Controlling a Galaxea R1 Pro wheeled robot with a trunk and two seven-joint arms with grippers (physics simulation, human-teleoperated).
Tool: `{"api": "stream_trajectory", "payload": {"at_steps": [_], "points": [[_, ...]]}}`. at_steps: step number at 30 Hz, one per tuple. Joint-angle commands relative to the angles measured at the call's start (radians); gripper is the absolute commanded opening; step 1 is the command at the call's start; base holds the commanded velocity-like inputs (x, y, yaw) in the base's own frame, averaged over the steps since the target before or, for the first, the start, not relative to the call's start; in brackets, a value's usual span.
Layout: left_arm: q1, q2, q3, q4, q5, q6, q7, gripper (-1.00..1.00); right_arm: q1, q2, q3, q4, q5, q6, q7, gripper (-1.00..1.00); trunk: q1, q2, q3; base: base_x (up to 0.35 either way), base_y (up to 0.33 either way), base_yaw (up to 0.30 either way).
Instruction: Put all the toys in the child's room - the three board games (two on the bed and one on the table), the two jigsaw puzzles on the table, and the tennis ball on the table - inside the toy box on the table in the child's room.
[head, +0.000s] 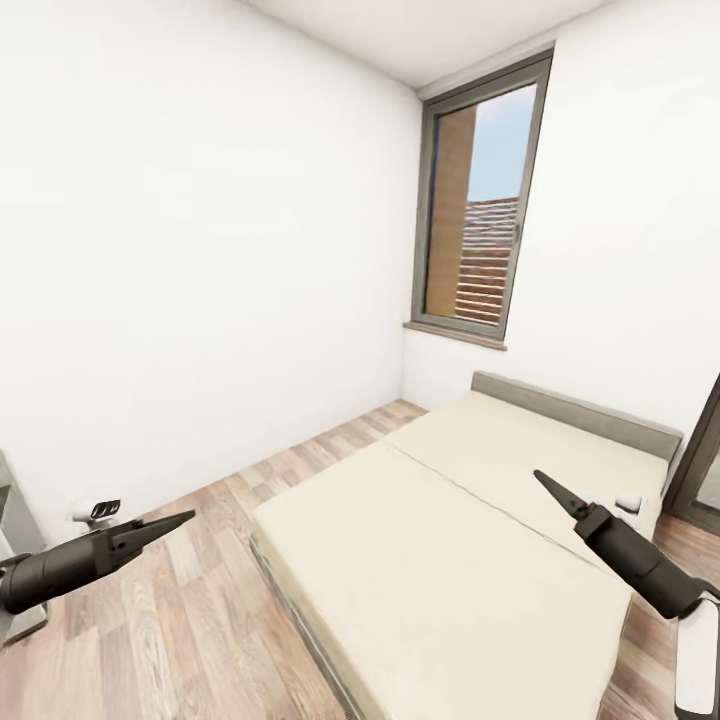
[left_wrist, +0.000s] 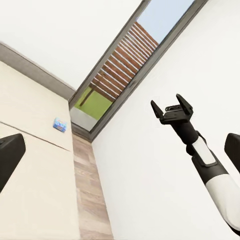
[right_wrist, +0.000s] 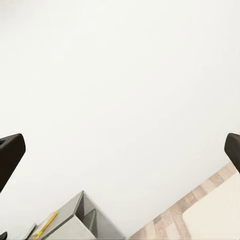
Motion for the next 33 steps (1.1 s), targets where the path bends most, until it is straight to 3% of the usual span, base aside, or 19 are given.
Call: {"api": "stream_trajectory", "payload": {"at_steps": [1,33], "points": [[-0.001,0.0,0.0,0.0,0.0,0.011,-0.004,1.0,-0.001,0.001,-0.002,0.0,-0.002,0.006,0.002,1.0,0.0,-0.001,-0.002,-0.044,-0.023,0.288],[-0.001,0.0,0.001,0.0,0.001,0.011,-0.006,1.0,-0.001,0.001,-0.002,0.0,-0.002,0.006,0.002,1.0,0.0,-0.001,-0.002,-0.123,-0.002,0.288]]}}
